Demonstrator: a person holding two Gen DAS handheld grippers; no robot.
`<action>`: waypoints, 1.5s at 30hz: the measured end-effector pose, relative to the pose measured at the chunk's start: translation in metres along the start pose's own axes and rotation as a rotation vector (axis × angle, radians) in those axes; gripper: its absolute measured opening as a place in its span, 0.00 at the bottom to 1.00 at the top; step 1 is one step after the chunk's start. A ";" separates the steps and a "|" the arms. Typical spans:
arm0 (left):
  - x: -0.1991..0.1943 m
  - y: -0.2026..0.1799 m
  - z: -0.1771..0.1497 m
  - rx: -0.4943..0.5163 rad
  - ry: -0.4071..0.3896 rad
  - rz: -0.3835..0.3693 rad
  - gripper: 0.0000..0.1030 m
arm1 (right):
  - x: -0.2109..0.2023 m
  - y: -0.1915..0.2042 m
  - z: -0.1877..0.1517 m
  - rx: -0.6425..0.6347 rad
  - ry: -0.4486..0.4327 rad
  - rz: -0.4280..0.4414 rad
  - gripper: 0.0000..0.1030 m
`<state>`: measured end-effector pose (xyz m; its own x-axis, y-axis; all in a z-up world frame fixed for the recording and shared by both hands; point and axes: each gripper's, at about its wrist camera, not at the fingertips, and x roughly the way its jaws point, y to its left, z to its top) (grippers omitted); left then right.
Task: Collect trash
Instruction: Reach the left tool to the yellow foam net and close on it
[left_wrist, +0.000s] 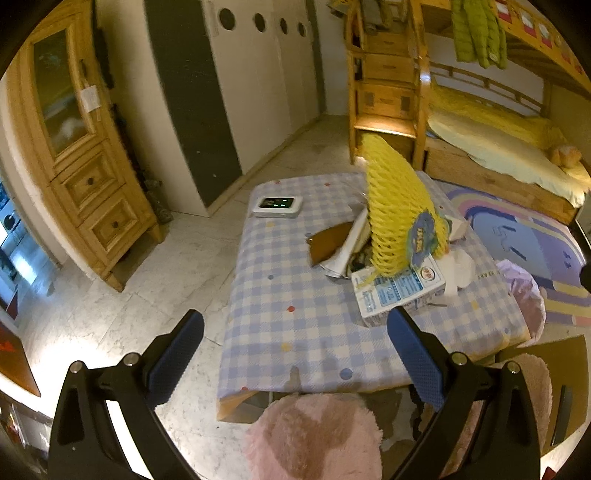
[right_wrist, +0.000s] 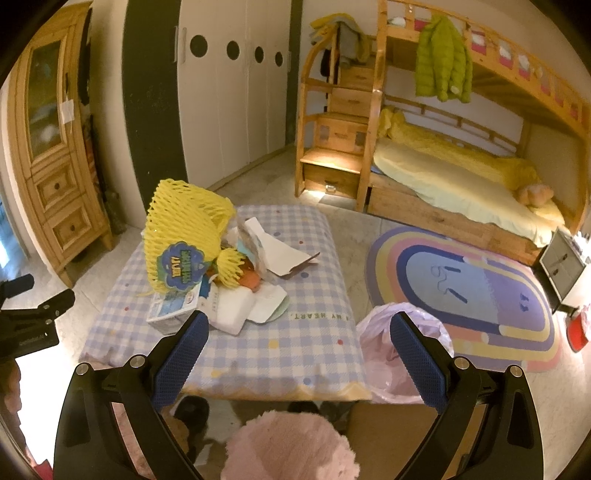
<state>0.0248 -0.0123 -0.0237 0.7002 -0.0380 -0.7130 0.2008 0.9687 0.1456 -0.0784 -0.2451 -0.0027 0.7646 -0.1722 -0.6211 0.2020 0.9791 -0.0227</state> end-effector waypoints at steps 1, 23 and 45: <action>0.004 -0.003 0.001 0.012 -0.010 0.004 0.94 | 0.005 0.000 -0.001 -0.006 -0.006 0.000 0.95; 0.096 -0.065 0.047 0.194 -0.007 -0.236 0.90 | 0.076 -0.006 0.013 -0.099 0.035 0.015 0.91; 0.045 -0.061 0.085 0.216 -0.229 -0.320 0.10 | 0.062 -0.013 0.016 -0.040 0.040 0.114 0.63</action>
<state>0.1025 -0.0939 -0.0058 0.7082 -0.4042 -0.5788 0.5533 0.8270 0.0995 -0.0242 -0.2698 -0.0282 0.7558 -0.0556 -0.6524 0.0895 0.9958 0.0189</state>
